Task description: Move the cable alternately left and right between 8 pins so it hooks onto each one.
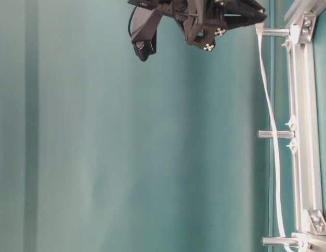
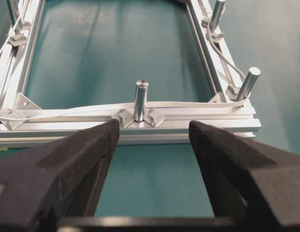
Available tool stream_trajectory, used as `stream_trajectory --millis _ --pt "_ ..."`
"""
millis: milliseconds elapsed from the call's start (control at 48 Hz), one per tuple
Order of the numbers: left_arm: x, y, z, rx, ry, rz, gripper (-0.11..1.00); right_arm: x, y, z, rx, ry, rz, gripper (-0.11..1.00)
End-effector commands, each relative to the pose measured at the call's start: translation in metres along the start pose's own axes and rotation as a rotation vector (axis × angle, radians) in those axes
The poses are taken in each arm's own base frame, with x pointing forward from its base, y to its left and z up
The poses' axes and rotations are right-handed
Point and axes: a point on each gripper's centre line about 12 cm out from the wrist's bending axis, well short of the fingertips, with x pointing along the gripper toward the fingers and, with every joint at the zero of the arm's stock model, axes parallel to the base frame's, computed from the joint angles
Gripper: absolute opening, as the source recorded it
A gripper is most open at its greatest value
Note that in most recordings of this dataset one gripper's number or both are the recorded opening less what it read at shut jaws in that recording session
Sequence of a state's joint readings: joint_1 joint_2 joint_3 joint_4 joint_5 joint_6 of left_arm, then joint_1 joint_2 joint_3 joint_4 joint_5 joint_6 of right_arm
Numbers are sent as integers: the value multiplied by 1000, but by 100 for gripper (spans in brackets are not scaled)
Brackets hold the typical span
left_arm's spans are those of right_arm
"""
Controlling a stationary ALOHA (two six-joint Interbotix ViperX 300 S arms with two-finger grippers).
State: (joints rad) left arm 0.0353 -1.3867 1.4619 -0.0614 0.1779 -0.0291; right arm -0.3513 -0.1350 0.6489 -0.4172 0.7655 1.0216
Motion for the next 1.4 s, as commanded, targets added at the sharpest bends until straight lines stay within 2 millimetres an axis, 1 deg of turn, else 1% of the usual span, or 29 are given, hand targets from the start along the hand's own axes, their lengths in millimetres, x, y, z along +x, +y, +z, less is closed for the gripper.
stream_trajectory --millis 0,458,729,833,1062,1271,1375 --pt "-1 0 10 -3 -20 3 72 -10 -5 9 -6 -37 -10 14" --pt "-1 0 10 -2 -22 3 72 -5 -20 15 -99 -100 -98 14" --pt "-1 0 10 -3 -20 3 72 14 -27 14 -83 -114 -42 14" --pt "-1 0 10 -3 -20 3 72 19 -30 11 -82 -113 -27 14" --pt "-1 0 10 -2 -22 3 72 31 -34 -6 -91 -84 -5 14" --pt "-1 0 10 -2 -22 3 72 39 -32 -16 -71 -72 48 14" --pt "-1 0 10 -2 -22 3 72 38 -30 -17 -34 -68 75 14"
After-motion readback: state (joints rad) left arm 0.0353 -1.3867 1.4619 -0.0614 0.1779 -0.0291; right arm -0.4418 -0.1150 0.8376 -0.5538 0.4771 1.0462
